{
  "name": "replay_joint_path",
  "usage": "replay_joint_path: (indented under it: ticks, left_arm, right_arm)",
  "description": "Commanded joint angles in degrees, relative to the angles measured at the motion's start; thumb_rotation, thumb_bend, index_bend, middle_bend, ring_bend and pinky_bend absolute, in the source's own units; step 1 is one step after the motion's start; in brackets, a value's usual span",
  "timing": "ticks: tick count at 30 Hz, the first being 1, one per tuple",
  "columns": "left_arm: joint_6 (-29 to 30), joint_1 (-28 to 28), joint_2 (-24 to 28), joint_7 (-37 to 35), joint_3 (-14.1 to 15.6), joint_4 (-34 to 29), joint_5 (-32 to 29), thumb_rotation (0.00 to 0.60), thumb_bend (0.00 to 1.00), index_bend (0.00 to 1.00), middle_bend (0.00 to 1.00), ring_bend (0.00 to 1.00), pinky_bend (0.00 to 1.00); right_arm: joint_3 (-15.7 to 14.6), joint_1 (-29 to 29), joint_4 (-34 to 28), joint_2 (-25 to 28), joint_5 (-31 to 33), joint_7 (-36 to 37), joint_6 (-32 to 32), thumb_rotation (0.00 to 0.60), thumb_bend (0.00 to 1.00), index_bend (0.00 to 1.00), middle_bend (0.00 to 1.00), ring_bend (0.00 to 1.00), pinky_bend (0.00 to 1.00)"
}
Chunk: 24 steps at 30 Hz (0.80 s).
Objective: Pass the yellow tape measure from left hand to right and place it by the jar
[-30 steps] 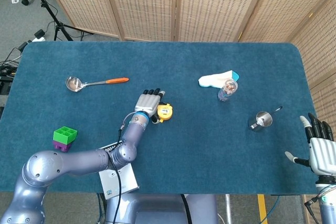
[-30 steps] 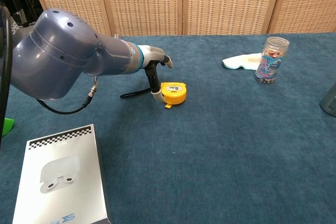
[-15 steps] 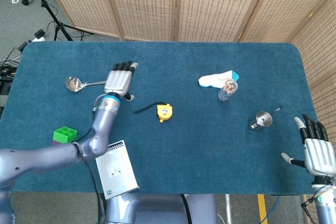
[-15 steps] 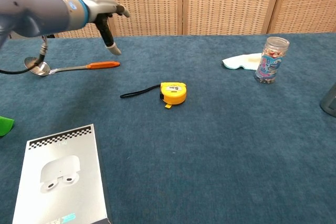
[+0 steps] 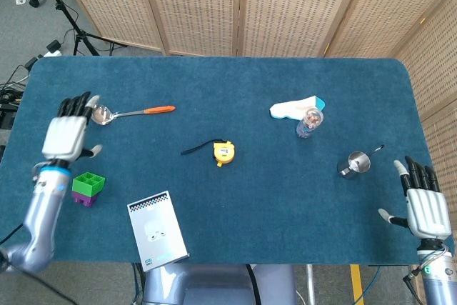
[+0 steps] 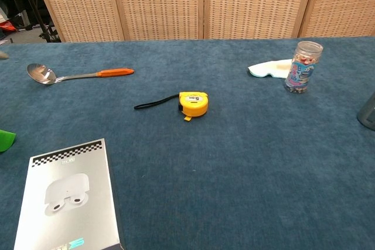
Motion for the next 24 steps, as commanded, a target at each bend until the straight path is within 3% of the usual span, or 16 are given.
replay_joint_path:
  ticks: [1,6,16,24]
  left_arm:
    - [3.7,6.4,4.2,-3.1,6.8,-3.0,6.5,0.600,0.18,0.05,0.00,0.00,0.00]
    - [5.9,12.0,4.0,-4.8,10.1,-4.1,8.4,0.600,0.19,0.05,0.00,0.00,0.00]
    - [10.4,19.0,-0.4,-6.7,11.7,-0.7,14.2,0.600,0.19,0.05,0.00,0.00,0.00]
    - [9.7,21.1,-0.9,-8.6,9.3,1.6,14.9,0.600,0.19,0.05,0.00,0.00,0.00]
  right_arm:
    - [0.2,0.1,0.1,-0.3,0.3,-0.5,0.1,0.600,0.09,0.07,0.00,0.00,0.00]
    - [0.4,0.1,0.4,-1.0,0.4,-1.3,0.6,0.600,0.09,0.07,0.00,0.00,0.00]
    - [1.5,0.1,0.2,-2.2,-0.7,-1.1,3.2,0.600,0.09,0.07,0.00,0.00,0.00]
    - [5.3,5.2,-5.6,-3.4,-4.0,-8.1,3.4,0.600,0.09,0.17,0.00,0.00,0.00]
